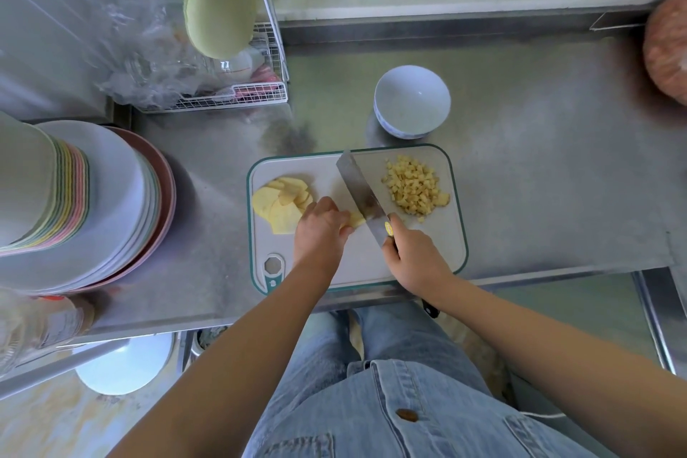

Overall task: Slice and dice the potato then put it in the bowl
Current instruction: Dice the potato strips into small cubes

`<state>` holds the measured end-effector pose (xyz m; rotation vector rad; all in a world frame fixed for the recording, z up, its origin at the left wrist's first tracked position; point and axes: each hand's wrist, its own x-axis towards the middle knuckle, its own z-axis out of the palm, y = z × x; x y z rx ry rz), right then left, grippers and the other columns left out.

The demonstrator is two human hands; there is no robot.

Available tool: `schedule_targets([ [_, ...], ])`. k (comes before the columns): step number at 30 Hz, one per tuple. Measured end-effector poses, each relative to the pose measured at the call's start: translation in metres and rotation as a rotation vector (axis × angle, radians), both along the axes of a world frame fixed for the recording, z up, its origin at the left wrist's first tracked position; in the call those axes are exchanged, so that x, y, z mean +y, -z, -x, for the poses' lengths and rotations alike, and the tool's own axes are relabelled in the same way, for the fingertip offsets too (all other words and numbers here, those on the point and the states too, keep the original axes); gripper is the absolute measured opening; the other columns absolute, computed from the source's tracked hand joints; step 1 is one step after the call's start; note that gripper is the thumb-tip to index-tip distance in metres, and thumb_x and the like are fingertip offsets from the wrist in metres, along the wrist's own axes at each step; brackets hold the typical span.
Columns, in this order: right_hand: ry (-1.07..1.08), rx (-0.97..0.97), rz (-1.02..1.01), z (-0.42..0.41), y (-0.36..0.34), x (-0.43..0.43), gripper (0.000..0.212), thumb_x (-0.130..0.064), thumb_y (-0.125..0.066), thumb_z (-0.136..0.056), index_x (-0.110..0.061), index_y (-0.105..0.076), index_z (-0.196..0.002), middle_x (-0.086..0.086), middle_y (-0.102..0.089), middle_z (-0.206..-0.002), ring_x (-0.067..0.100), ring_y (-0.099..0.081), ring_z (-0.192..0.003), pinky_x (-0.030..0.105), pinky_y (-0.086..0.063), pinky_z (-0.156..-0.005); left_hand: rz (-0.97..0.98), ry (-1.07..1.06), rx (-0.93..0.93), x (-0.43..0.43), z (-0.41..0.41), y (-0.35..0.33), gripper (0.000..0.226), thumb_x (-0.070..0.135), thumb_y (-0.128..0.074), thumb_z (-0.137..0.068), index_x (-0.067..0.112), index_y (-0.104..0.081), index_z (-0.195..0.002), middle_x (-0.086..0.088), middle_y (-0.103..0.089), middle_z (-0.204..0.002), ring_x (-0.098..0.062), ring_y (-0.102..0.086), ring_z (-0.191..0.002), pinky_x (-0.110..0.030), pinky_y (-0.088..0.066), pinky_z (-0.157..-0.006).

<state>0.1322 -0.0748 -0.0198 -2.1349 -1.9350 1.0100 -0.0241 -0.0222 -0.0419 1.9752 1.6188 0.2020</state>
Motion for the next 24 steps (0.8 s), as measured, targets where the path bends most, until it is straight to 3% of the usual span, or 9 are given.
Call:
schedule_targets([
  [3,0.017,0.06,-0.04,-0.004,-0.006,0.003,0.005,-0.009,-0.042,-0.093,-0.013,-0.039,-0.094,0.0,-0.039,-0.054,0.02,-0.04,-0.048,0.033,-0.025,-0.047,-0.01,-0.001,-0.008,-0.001,0.002,-0.001,0.023,0.022,-0.072,-0.084,0.009,-0.074,-0.102,-0.01,-0.062,-0.101,-0.029,-0.058,-0.095,-0.038,-0.049,-0.081],
  [7,-0.02,0.095,-0.051,-0.008,-0.018,0.005,0.007,-0.008,-0.042,-0.093,-0.011,-0.042,-0.099,0.0,-0.039,-0.052,0.016,-0.037,-0.046,0.03,-0.024,-0.046,-0.049,-0.002,-0.006,-0.004,0.007,-0.002,0.033,0.028,-0.074,-0.082,0.009,-0.071,-0.11,-0.011,-0.062,-0.103,-0.03,-0.059,-0.091,-0.038,-0.051,-0.079],
  [12,-0.069,0.057,-0.004,-0.004,-0.021,0.006,0.012,-0.01,-0.04,-0.092,-0.005,-0.043,-0.103,0.001,-0.039,-0.054,0.017,-0.037,-0.049,0.034,-0.028,-0.052,-0.083,0.013,0.027,-0.005,0.007,0.001,0.015,0.015,-0.074,-0.081,0.007,-0.076,-0.093,-0.014,-0.063,-0.092,-0.034,-0.06,-0.084,-0.036,-0.049,-0.07],
  [16,-0.07,0.034,0.014,-0.001,-0.016,0.005,0.021,-0.01,-0.04,-0.092,-0.007,-0.044,-0.113,-0.001,-0.038,-0.057,0.014,-0.036,-0.051,0.033,-0.029,-0.053,-0.043,-0.001,0.002,-0.003,0.004,0.0,0.014,0.015,-0.07,-0.085,0.008,-0.077,-0.096,-0.012,-0.062,-0.095,-0.031,-0.058,-0.088,-0.035,-0.046,-0.075],
  [20,-0.062,0.012,0.001,0.002,-0.01,0.002,0.014,-0.01,-0.041,-0.092,-0.007,-0.044,-0.105,-0.001,-0.037,-0.056,0.024,-0.04,-0.053,0.034,-0.031,-0.053,-0.009,0.0,0.0,-0.001,0.004,-0.001,0.016,0.017,-0.067,-0.088,0.009,-0.076,-0.099,-0.011,-0.062,-0.099,-0.029,-0.056,-0.093,-0.035,-0.047,-0.079],
  [24,-0.06,-0.027,-0.018,0.009,-0.004,0.001,0.024,-0.011,-0.042,-0.093,-0.004,-0.045,-0.115,-0.004,-0.035,-0.056,0.026,-0.044,-0.056,0.035,-0.03,-0.052,-0.01,-0.002,0.005,-0.002,0.004,-0.002,0.016,0.015,-0.066,-0.088,0.008,-0.076,-0.097,-0.012,-0.061,-0.099,-0.03,-0.056,-0.093,-0.036,-0.048,-0.077],
])
